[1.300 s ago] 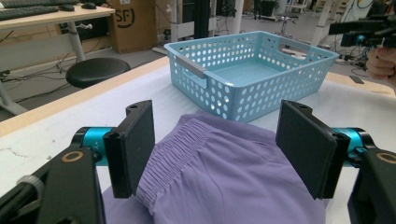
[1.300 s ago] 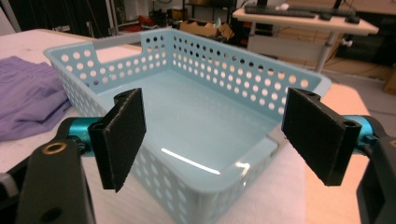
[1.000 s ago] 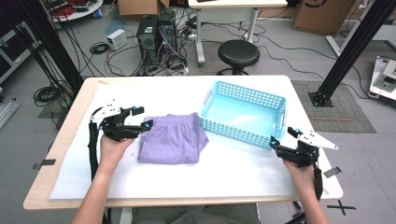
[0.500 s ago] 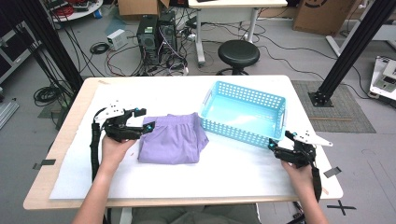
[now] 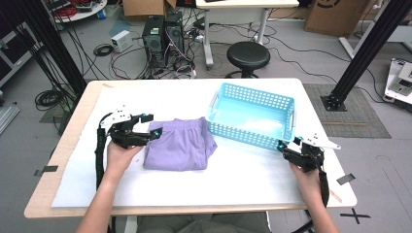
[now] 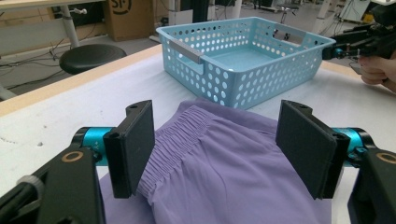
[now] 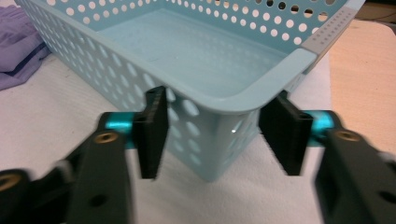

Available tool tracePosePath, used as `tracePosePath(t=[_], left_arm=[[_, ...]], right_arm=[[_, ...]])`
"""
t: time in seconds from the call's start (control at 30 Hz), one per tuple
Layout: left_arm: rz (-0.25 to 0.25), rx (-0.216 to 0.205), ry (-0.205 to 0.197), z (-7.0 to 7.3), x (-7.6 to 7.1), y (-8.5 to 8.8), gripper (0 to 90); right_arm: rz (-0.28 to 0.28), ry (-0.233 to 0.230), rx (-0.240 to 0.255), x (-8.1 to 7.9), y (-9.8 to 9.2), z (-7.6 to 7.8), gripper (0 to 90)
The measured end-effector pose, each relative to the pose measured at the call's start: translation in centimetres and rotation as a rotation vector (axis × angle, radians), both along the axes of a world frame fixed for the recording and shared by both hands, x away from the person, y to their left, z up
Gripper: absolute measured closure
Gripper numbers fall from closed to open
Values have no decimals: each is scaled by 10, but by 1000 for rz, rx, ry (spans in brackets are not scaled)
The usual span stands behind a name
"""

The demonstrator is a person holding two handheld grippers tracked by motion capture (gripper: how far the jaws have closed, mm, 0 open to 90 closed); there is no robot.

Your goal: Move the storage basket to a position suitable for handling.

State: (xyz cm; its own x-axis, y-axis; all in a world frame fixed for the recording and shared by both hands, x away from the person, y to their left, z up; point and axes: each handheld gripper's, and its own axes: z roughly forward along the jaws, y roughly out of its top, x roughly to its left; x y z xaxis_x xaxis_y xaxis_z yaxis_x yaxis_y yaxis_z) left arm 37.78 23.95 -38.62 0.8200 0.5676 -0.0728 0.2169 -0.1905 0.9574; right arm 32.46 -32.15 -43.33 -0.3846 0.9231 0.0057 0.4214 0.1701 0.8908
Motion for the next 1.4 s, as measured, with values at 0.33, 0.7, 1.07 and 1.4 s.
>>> tracePosePath(t=[0.33,0.7,1.07,1.4], left_arm=[[-28,17,14,-5,3,-17,283],[-84,42,27,-15,17,-65,282],[-59,43,77,-30,43,-104,272],[-81,146,141,-33,72,-151,272]], right_arm=[[-38,1,3,6,4,0,469],[-46,5,11,7,3,0,429],[-22,-5,44,9,0,2,348],[13,7,50,11,-3,3,313]])
